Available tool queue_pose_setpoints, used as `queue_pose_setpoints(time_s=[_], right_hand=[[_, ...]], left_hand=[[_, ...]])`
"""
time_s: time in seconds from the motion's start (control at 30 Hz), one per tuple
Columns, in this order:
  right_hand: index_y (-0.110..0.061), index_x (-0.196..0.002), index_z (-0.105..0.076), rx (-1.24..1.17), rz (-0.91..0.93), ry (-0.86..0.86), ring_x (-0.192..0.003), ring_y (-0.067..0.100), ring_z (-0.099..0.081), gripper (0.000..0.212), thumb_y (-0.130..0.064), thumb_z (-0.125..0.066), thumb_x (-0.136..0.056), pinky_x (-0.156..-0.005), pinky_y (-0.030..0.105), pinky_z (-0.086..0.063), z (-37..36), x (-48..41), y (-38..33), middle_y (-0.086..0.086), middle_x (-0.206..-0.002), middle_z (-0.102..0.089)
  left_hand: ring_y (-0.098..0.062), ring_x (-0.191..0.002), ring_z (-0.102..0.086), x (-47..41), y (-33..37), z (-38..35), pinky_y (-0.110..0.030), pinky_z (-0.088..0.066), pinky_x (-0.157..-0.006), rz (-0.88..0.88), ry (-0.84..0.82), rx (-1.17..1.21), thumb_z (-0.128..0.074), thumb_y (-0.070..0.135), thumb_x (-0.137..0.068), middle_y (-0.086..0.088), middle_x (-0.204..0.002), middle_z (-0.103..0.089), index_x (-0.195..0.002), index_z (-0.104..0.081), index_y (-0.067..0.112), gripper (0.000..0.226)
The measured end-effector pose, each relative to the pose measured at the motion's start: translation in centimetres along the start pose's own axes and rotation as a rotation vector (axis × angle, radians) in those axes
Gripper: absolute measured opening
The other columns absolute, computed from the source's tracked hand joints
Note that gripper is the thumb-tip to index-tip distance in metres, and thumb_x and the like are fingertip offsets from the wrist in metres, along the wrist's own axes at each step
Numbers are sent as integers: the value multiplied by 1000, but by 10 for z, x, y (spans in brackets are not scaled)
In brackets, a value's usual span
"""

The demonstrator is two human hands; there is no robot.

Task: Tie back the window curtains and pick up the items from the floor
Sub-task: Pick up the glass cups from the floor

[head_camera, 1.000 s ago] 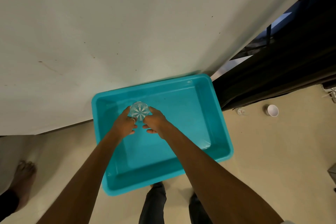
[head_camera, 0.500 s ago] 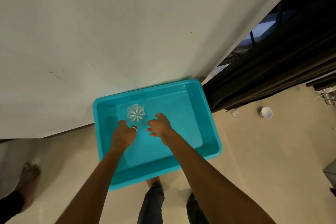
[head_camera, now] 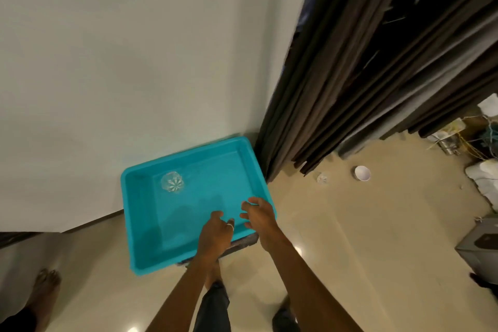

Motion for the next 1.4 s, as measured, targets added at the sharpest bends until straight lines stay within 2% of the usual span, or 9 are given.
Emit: queue_pose_setpoints(time_s=[0.27,0.37,0.47,0.57,0.67,0.9,1.1,1.23,1.4], right_hand=[[-17,-111,-64,-175,66,34,-96,20,-71,18,-23,-65,-93,-68,30,-55,155,37,14,6,-109,-72],[-17,-106,-66,-219,95,50,-98,21,-71,14,-23,-65,-94,-73,32,-55,213,51,11,6,-108,-72],[-17,-105,-68,-250,128,85,-99,22,-71,14,-23,-64,-93,-75,33,-56,266,62,10,6,-107,-72],[-16,-104,-69,-299,134,124,-99,24,-71,14,-21,-62,-93,-75,33,-56,306,66,9,6,-105,-72],[-16,-104,-70,-355,119,156,-99,25,-70,13,-20,-61,-95,-76,34,-57,329,66,11,7,-104,-72],[-19,-97,-71,-248,135,229,-96,23,-67,14,-23,-57,-99,-77,34,-59,372,45,7,5,-102,-70],[-14,-95,-73,-225,111,268,-94,26,-68,17,-17,-56,-97,-79,39,-59,426,8,-42,7,-95,-71],[-13,-94,-72,-212,125,259,-95,26,-69,19,-16,-54,-97,-82,41,-60,437,-16,-67,5,-95,-72],[-15,-97,-71,-187,131,235,-95,24,-70,17,-18,-54,-96,-75,35,-59,456,-38,-86,5,-97,-72]], left_hand=[[-32,-114,-62,89,94,-107,-41,-48,-100,-77,-14,52,-52,33,-100,-12,-127,-64,-133,-47,15,38],[-29,-114,-63,108,130,-152,-44,-50,-102,-65,-30,100,-50,31,-101,-9,-129,-63,-136,-45,19,38],[-28,-111,-64,130,163,-190,-44,-50,-104,-12,-57,236,-43,32,-104,-10,-123,-65,-131,-52,16,32],[-27,-106,-66,142,191,-215,-42,-56,-96,-74,-42,211,-51,32,-102,-9,-123,-65,-133,-50,19,34],[-25,-100,-68,149,211,-229,-38,-60,-86,-105,-50,188,-57,28,-100,-10,-125,-65,-135,-46,19,38],[-23,-94,-68,125,265,-264,-37,-60,-82,-108,-111,130,-55,33,-99,-5,-114,-63,-134,-51,16,39],[-26,-108,-66,90,333,-295,-43,-56,-95,-166,-203,61,-56,42,-94,-5,-127,-65,-133,-54,21,45],[-25,-110,-66,70,371,-299,-43,-55,-96,-205,-185,60,-55,42,-92,-2,-127,-66,-133,-56,25,45],[-25,-108,-68,57,396,-309,-41,-56,-94,-211,-154,10,-53,42,-94,-3,-122,-70,-128,-61,24,39]])
Point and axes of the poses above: each hand's wrist, its own x-axis away from the middle knuckle, its own z-axis out of the back of the hand, y = z × x, the point moved 5 cm from there along -x, towards the middle knuckle
